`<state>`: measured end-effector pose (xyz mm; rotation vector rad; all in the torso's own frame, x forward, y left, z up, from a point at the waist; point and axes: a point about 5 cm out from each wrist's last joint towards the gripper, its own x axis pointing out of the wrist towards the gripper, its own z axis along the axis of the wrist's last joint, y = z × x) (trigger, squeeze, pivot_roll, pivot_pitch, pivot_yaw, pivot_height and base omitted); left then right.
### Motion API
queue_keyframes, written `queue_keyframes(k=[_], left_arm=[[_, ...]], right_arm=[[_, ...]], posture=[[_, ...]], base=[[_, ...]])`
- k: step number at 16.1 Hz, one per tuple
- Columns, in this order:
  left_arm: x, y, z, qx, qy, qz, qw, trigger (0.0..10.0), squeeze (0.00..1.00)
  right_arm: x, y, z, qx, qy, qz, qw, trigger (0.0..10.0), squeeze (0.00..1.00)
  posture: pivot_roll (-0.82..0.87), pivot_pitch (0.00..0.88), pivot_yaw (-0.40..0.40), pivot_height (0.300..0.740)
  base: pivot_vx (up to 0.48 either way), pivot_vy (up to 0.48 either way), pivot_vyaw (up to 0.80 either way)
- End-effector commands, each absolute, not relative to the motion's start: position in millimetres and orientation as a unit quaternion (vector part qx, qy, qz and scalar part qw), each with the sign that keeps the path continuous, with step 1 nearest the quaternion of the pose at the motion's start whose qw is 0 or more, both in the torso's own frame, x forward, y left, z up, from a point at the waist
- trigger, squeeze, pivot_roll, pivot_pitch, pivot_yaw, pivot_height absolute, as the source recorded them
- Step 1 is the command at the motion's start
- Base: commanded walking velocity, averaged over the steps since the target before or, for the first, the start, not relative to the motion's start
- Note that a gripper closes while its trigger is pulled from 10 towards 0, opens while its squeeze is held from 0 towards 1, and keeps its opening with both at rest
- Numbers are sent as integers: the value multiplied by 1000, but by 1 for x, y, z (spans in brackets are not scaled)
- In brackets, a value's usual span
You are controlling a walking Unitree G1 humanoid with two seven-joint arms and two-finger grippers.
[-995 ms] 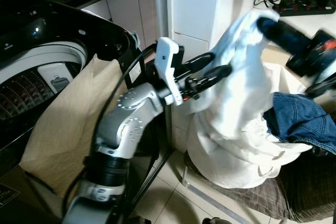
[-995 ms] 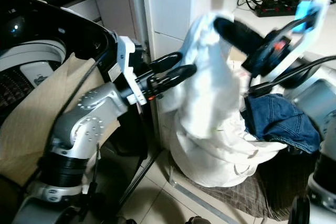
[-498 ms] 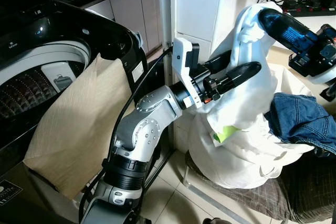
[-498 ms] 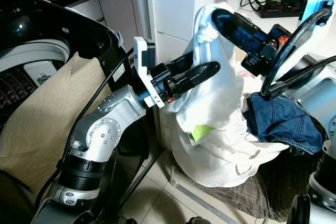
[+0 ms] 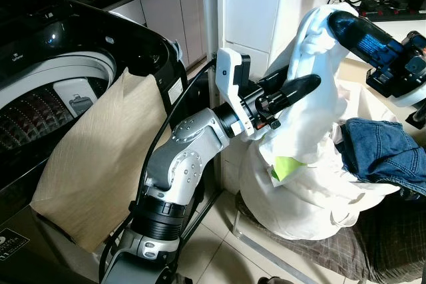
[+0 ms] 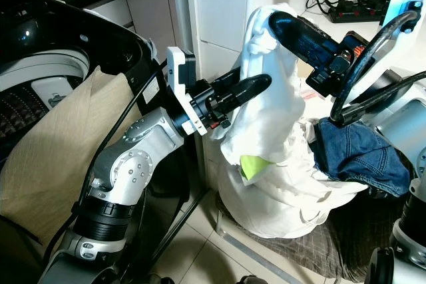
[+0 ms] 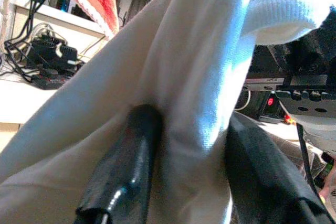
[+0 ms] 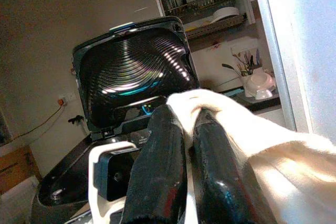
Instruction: Clothes washing
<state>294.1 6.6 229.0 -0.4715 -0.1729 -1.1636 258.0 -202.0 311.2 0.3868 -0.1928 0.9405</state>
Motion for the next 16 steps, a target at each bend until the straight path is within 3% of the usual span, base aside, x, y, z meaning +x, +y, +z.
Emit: queue_keyframes(k=[1, 8, 12, 13, 16], left_arm=[[296, 8, 230, -215, -82, -538, 811, 0, 0], [298, 11, 228, -211, -83, -531, 816, 0, 0], [305, 16, 229, -209, -87, -502, 835, 0, 0], [309, 19, 230, -209, -92, -488, 843, 0, 0], [338, 55, 245, -173, -129, -393, 894, 0, 0]], right_arm=[[254, -199, 312, 177, -95, 456, 867, 0, 0], [254, -196, 310, 173, -90, 453, 870, 0, 0], [253, -195, 310, 172, -91, 454, 869, 0, 0], [257, -197, 308, 169, -86, 435, 880, 10000, 1000], [256, -198, 307, 179, -85, 439, 876, 10000, 1000]], posture=[[-189, 0, 75, 740], [-190, 0, 79, 740], [-189, 0, 81, 740], [-188, 0, 80, 740], [-182, 0, 81, 740]], base=[[0, 0, 0], [0, 0, 0], [0, 0, 0], [0, 0, 0], [0, 0, 0]])
